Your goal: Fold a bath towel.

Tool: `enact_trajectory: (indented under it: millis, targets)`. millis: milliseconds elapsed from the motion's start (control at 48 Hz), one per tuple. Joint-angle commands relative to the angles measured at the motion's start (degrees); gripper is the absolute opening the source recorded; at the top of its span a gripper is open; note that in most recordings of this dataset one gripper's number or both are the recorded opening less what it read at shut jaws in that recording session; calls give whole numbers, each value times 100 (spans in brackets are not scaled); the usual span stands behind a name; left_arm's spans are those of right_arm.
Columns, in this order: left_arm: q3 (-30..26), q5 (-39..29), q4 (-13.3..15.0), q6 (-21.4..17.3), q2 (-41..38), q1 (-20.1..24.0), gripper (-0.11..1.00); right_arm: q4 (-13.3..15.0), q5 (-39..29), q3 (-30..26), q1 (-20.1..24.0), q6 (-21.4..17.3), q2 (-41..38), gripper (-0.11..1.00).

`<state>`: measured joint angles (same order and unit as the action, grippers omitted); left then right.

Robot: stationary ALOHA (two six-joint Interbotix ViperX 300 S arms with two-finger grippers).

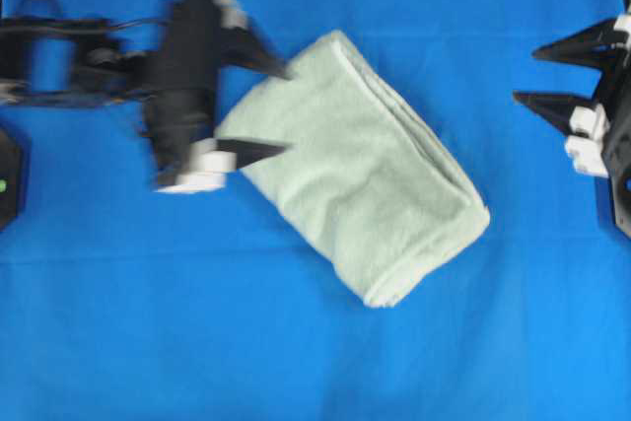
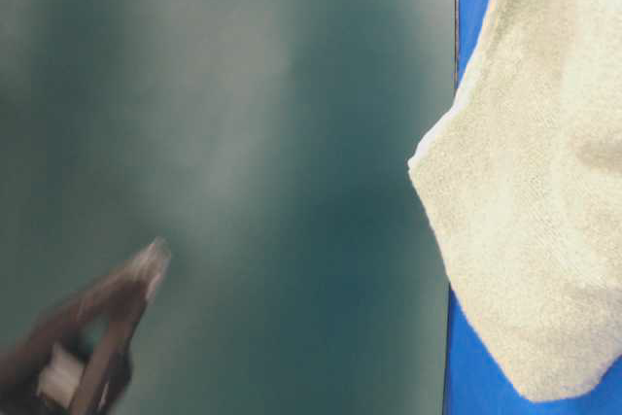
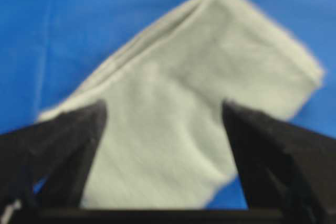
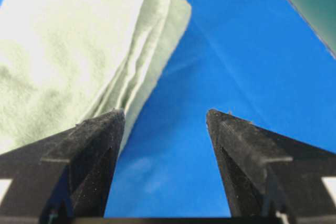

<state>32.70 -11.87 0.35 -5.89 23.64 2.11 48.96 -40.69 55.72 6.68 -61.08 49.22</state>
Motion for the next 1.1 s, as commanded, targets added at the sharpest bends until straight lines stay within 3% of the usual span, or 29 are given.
enact_trajectory:
  millis: [0, 250, 500, 792, 1084]
  targets:
    - [475, 343, 9, 70, 765, -44, 83, 123, 141, -158, 9, 9, 44, 64]
    - [1934, 598, 9, 97, 2681, -97, 83, 483, 369, -149, 0, 9, 158, 64]
    - [3138, 642, 18, 176, 3981, -88, 83, 668, 659, -70, 9, 9, 185, 64]
    - [3990, 659, 18, 343, 4685, -88, 83, 703, 1107, 229, 9, -26, 193, 64]
    - [4140, 694, 18, 343, 4834, -88, 83, 703, 1169, 457, 9, -79, 501, 64]
